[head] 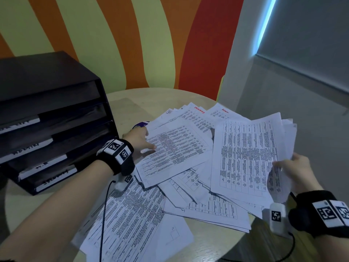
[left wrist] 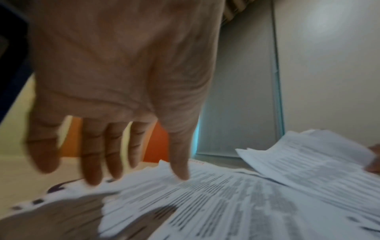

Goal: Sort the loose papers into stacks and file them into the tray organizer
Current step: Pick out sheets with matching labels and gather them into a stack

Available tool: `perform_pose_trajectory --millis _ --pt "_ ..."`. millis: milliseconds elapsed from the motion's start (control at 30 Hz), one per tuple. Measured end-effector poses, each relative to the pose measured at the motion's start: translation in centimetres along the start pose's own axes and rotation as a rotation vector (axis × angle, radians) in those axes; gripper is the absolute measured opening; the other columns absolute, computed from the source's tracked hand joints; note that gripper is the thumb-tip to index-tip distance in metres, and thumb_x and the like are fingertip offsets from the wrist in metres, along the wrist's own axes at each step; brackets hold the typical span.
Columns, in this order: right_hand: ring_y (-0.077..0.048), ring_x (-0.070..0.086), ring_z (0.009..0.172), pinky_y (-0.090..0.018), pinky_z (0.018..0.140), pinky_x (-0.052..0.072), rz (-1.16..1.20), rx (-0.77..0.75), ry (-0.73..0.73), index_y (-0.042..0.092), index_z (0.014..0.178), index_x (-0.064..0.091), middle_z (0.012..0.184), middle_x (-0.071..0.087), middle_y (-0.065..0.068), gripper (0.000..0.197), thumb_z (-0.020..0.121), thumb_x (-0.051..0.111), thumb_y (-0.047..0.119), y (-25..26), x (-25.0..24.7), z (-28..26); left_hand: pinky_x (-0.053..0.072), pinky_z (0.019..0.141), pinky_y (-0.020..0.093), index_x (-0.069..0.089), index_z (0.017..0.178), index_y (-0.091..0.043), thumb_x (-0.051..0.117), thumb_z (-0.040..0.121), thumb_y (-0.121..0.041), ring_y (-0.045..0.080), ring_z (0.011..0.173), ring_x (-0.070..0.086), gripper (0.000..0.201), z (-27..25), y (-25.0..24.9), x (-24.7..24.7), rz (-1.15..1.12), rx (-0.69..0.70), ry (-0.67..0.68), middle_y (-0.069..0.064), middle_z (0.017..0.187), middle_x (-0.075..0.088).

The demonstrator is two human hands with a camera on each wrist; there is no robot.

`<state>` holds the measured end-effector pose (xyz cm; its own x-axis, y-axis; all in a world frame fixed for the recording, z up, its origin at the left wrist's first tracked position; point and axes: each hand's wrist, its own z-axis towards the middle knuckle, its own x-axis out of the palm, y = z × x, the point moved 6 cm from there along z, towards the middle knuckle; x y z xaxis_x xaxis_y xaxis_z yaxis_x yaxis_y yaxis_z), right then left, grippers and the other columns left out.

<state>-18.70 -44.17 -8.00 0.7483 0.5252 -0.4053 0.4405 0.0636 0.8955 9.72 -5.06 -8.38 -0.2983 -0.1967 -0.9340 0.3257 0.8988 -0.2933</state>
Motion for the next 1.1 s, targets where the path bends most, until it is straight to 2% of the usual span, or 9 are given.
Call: perform_pose_trajectory --millis 67,100,233,433,567,733,933,1033,1100 --pt "-0.035 0.059 0.095 -0.048 0.091 0.047 0.030 -0.023 0.002 -0.004 0.120 0.059 0.104 0.062 -0.019 0.033 0.087 0.059 -0.009 0.6 0.2 -0.6 0.043 0.062 0.028 0.055 0.078 -0.007 0.072 0.079 -0.053 0.020 0.066 0.054 0.049 -1.5 0.0 -0.1 0.070 -0.026 0.039 0.005 0.075 0.056" --pt "-0.033 0.059 0.094 -0.046 0.089 0.047 0.048 -0.034 -0.004 -0.003 0.120 0.059 0.105 0.062 -0.017 0.034 0.087 0.058 -0.010 1.0 0.2 -0.9 0.042 0.059 0.028 0.054 0.073 -0.007 0.071 0.080 -0.054 0.020 0.061 0.055 0.050 -2.4 0.1 0.0 0.102 -0.056 0.082 0.005 0.069 0.058" --pt "-0.029 0.060 0.097 -0.043 0.093 0.048 0.150 -0.098 -0.077 0.001 0.118 0.061 0.107 0.063 -0.013 0.037 0.083 0.058 -0.011 2.9 -0.2 -2.2 0.048 0.059 0.026 0.059 0.081 -0.003 0.069 0.083 -0.052 0.020 0.059 0.060 0.050 -6.2 0.6 1.2 0.065 -0.137 0.264 0.008 0.074 0.069" --pt "-0.022 0.059 0.089 -0.023 0.071 0.046 0.338 -0.248 -0.146 -0.003 0.116 0.062 0.101 0.063 -0.011 0.036 0.081 0.059 -0.007 6.2 -1.3 -4.3 0.047 0.048 0.023 0.064 0.084 0.004 0.078 0.080 -0.041 0.023 0.052 0.062 0.047 -10.4 0.3 3.4 -0.308 -0.243 0.468 0.018 0.068 0.070" --pt "-0.019 0.059 0.083 -0.011 0.050 0.047 0.410 -0.285 -0.111 -0.004 0.117 0.061 0.101 0.062 -0.011 0.034 0.083 0.059 -0.008 7.3 -0.8 -5.6 0.051 0.044 0.026 0.068 0.086 0.012 0.079 0.081 -0.019 0.023 0.049 0.062 0.033 -11.2 -0.3 4.1 -0.531 -0.253 0.342 0.017 0.063 0.069" --pt "-0.023 0.060 0.088 -0.030 0.079 0.048 0.388 -0.274 -0.064 -0.002 0.118 0.060 0.105 0.062 -0.011 0.033 0.085 0.058 -0.008 7.2 0.6 -6.7 0.049 0.041 0.028 0.056 0.086 0.007 0.075 0.083 -0.008 0.027 0.055 0.060 0.025 -11.5 -1.2 4.0 -0.834 -0.258 0.204 0.025 0.075 0.069" --pt "-0.025 0.058 0.093 -0.033 0.082 0.047 0.356 -0.256 -0.010 -0.002 0.119 0.058 0.105 0.060 -0.011 0.031 0.088 0.059 -0.006 7.2 2.1 -7.6 0.042 0.038 0.026 0.037 0.073 0.000 0.062 0.088 0.009 0.020 0.051 0.046 0.031 -10.9 -1.5 4.0 -1.168 -0.388 0.005 0.016 0.055 0.056" --pt "-0.027 0.059 0.093 -0.037 0.085 0.049 0.340 -0.253 0.014 0.000 0.114 0.059 0.104 0.061 -0.013 0.027 0.088 0.057 -0.008 7.0 2.6 -7.5 0.049 0.048 0.030 0.037 0.120 -0.004 0.057 0.087 0.014 0.028 0.065 0.058 0.042 -10.3 -1.9 2.6 -1.104 -0.338 -0.181 0.016 0.084 0.053" --pt "-0.027 0.058 0.095 -0.035 0.084 0.047 0.341 -0.249 0.027 0.000 0.117 0.058 0.106 0.061 -0.013 0.030 0.089 0.057 -0.008 6.8 2.9 -7.3 0.052 0.066 0.036 0.034 0.129 -0.006 0.056 0.084 0.011 0.035 0.089 0.061 0.053 -10.2 -2.3 -0.2 -0.758 -0.172 -0.358 0.016 0.100 0.052"
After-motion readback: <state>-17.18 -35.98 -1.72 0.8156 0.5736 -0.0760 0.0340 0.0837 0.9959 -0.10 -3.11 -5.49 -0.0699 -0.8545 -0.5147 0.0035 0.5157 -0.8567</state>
